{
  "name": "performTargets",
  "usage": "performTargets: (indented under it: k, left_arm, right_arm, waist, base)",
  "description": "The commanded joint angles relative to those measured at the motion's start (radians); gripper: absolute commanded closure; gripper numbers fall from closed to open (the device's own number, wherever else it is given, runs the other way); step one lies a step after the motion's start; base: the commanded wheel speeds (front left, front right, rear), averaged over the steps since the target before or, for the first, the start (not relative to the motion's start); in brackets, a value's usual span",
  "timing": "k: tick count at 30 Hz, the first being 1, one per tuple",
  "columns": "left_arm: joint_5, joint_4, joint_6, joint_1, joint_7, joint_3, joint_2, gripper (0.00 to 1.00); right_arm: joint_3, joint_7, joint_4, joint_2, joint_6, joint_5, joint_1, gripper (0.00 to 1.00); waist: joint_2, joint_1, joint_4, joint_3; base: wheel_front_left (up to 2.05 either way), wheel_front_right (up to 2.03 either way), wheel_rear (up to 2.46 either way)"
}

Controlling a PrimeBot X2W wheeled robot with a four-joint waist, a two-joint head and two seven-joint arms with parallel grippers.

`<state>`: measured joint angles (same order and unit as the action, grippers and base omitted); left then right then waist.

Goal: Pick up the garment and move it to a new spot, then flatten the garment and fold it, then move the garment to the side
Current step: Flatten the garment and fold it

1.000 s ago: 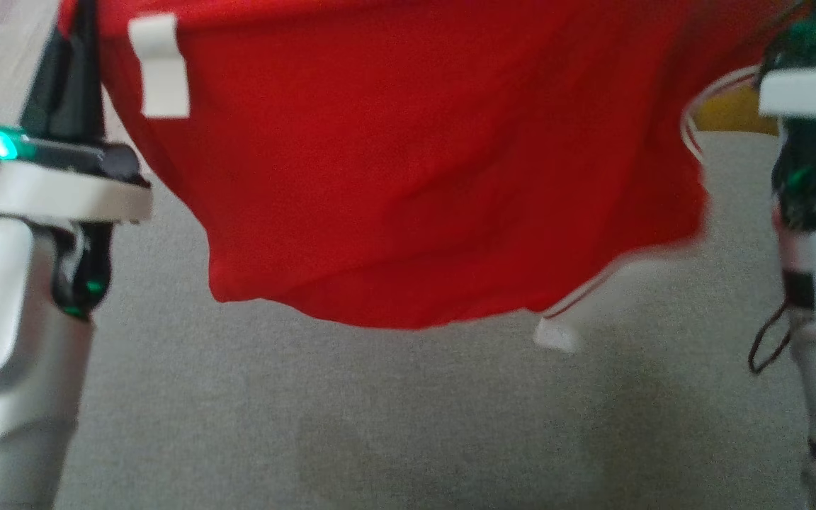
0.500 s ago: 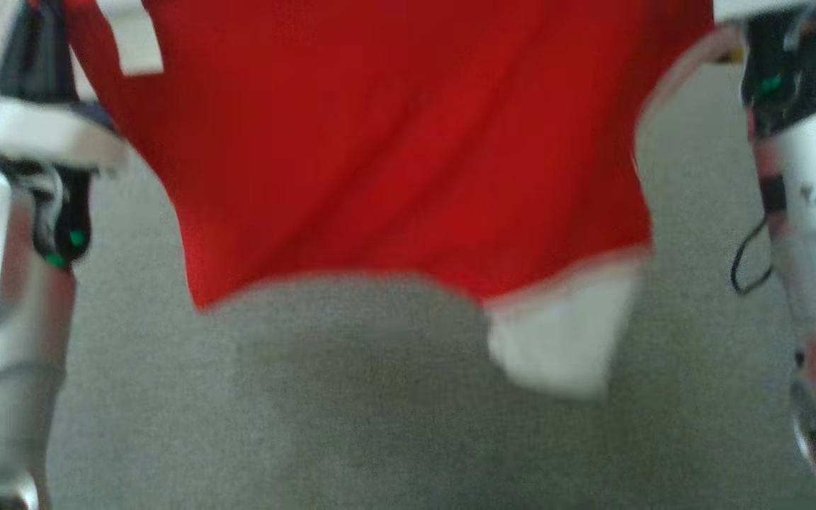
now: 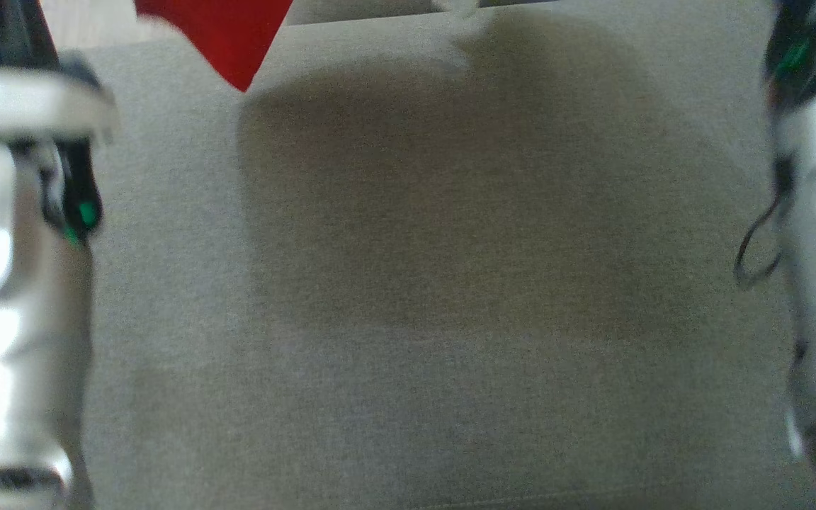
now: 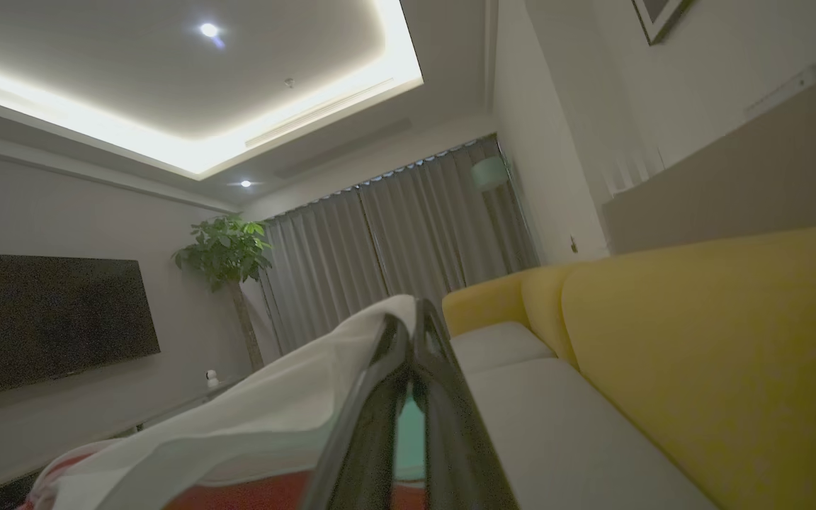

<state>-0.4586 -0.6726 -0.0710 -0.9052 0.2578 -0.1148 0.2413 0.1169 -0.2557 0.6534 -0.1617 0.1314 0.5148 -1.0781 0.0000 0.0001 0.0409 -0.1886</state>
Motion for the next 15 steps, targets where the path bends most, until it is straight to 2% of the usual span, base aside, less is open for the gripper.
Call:
performTargets:
  k: [1,10,15]
  left_arm:
    - [-0.015,0.013,0.005,0.068,0.004,0.076,0.031,1.00]
    - [-0.002,-0.017,-0.027,0.511,0.004,0.262,-0.138,1.00]
    - [0.025,-0.020,-0.045,0.665,0.004,0.308,-0.183,1.00]
  right_arm:
    - [0.009,-0.006,-0.039,0.023,-0.001,0.027,0.065,1.00]
    - [0.073,-0.006,-0.083,0.070,-0.001,0.164,0.516,1.00]
    - [0.123,-0.006,-0.113,0.069,-0.001,0.234,0.717,1.00]
  waist:
    - [0.0000,-0.0001,0.012,-0.001]
    - [0.0000,-0.0001,0.047,0.039]
    - [0.0000,-0.0001,0.051,0.098]
  base:
    - [0.00,0.00,0.00]
    - [0.00,0.00,0.00]
    - [0.00,0.00,0.00]
